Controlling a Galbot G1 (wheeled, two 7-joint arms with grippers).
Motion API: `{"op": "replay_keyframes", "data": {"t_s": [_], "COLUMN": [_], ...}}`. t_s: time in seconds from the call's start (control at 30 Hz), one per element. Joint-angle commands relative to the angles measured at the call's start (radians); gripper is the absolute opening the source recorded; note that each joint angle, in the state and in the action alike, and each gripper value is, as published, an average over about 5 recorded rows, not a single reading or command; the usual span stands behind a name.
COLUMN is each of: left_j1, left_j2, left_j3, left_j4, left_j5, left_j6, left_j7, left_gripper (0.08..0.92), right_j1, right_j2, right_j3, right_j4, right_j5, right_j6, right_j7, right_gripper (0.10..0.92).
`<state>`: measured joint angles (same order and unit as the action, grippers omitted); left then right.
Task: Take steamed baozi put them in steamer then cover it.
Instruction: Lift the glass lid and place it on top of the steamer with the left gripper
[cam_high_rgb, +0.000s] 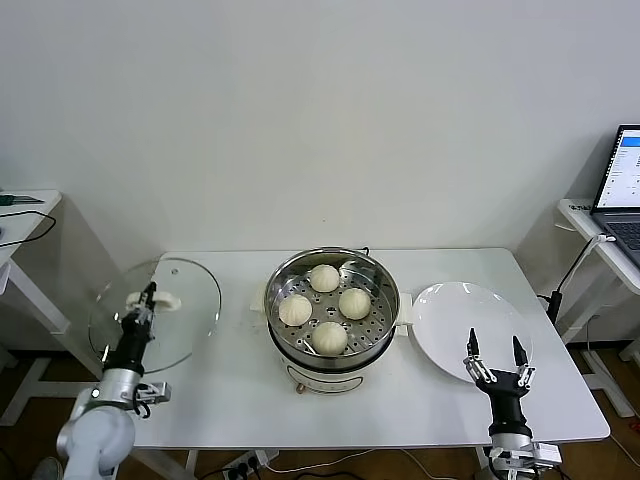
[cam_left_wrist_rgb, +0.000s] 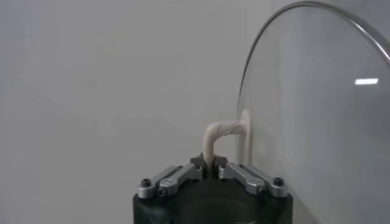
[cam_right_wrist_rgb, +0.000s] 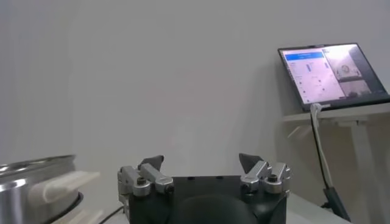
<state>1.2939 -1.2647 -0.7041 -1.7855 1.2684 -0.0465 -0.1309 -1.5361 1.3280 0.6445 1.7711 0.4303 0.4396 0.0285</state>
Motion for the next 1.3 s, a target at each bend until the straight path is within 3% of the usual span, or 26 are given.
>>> {"op": "replay_keyframes", "data": {"t_s": [0.03,0.37,0.67,0.93,1.3], "left_j1": [0.026,-0.160,-0.325,-0.401,-0.424], "left_j2": [0.141,0.143,0.080,-0.031,-0.147], "left_j3": [0.213,0.604,0.845,0.922,0.900], "left_j4": [-0.417,-0.394,-0.286,-0.168,-0.048], "left_j5": [-0.218,-0.054,0.076,0.184,0.265], "left_j6": [0.400,0.602,0.723,0.766,0.777], "left_j7": [0.241,0.317,0.381,0.409,0.427], "left_gripper": [0.188,0.188,0.188,0.188,0.188], "right_j1": [0.005,-0.004,-0.007,-0.005,0.006], "right_j2": [0.003,0.009,0.027,0.038,0.045], "right_j3": [0.000,0.025,0.032,0.037,0.026], "right_j4": [-0.002,0.011,0.006,-0.011,-0.035], "right_j5": [0.001,0.000,-0.012,-0.024,-0.044], "right_j6": [0.004,0.009,0.013,0.019,0.019], "right_j7": [-0.002,-0.004,-0.004,-0.004,-0.003], "right_gripper": [0.823,0.823,0.823,0.823,0.823]}}
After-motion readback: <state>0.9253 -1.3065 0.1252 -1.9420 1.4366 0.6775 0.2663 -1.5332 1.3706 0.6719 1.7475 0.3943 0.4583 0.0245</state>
